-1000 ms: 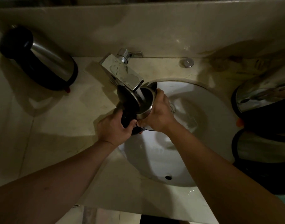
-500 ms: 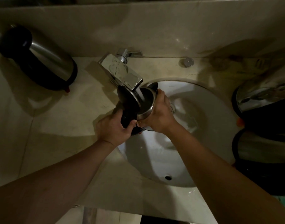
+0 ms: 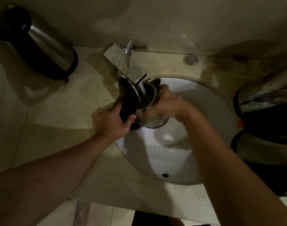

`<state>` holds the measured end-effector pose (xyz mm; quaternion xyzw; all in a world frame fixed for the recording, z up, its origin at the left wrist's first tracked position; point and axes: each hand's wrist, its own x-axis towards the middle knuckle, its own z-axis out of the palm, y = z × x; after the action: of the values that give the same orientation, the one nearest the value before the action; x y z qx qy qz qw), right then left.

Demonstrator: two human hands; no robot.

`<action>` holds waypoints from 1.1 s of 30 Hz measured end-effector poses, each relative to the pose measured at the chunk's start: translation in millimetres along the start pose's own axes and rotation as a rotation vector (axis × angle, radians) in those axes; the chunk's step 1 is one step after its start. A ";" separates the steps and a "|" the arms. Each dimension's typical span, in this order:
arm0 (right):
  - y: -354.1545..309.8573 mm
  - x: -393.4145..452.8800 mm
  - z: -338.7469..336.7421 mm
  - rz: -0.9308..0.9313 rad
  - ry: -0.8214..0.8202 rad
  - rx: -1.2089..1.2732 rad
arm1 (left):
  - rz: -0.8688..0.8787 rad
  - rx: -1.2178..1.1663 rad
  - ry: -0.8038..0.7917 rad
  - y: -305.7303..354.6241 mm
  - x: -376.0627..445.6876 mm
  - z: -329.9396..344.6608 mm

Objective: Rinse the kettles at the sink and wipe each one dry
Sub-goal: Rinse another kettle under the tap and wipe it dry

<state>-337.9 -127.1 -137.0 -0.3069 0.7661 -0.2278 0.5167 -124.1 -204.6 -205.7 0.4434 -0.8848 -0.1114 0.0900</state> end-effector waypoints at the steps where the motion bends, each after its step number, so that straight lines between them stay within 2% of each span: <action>1: -11.7 -2.4 -11.1 -0.025 -0.016 0.031 | -0.001 0.003 0.003 -0.5 -0.1 -0.2; 6: -93.0 15.9 -42.6 -0.301 0.387 0.124 | -0.004 -0.014 -0.035 -1.0 0.6 -2.2; 8: -117.6 36.7 -41.0 -0.326 0.374 0.202 | 0.032 -0.064 -0.036 -5.1 0.6 -1.3; 10: -128.2 48.0 -33.3 -0.295 0.263 0.083 | 0.060 -0.130 -0.009 -8.0 -1.0 0.6; 12: -126.0 49.0 -23.0 -0.286 0.266 -0.036 | 0.062 -0.153 0.000 -7.9 -0.7 -0.9; 14: -121.8 44.7 -18.2 -0.259 0.313 0.043 | 0.103 -0.145 0.031 -6.9 -0.6 -2.2; 18: -111.1 11.1 -12.2 -0.262 0.270 0.163 | 0.120 -0.098 0.005 -6.6 -0.2 -6.3; 20: -93.9 -19.9 3.5 -0.295 0.362 0.034 | 0.082 -0.048 -0.059 -5.7 -0.2 -5.5; 22: -69.5 -56.9 29.2 -0.394 0.495 -0.224 | 0.073 -0.058 -0.105 -3.4 0.4 -6.8; 23: -54.4 -71.8 43.1 -0.428 0.508 -0.372 | 0.071 -0.063 -0.127 -1.6 1.2 -9.1; 25: -23.0 -89.5 64.2 -0.357 0.448 -0.551 | 0.109 -0.067 -0.141 -0.2 0.4 -13.0; 27: -3.1 -96.1 72.1 -0.214 0.417 -0.539 | 0.163 -0.064 -0.133 1.2 -1.6 -17.0; 30: 0.6 -101.4 75.5 -0.114 0.442 -0.569 | 0.156 -0.055 -0.156 8.0 -6.3 -26.2; 33: 3.9 -107.8 74.2 0.029 0.442 -0.595 | 0.091 -0.226 -0.218 18.1 -13.4 -28.8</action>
<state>-239.8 -50.6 -96.2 -0.3763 0.8962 -0.0487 0.2301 -122.6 -186.7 -173.9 0.3750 -0.8904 -0.2536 0.0477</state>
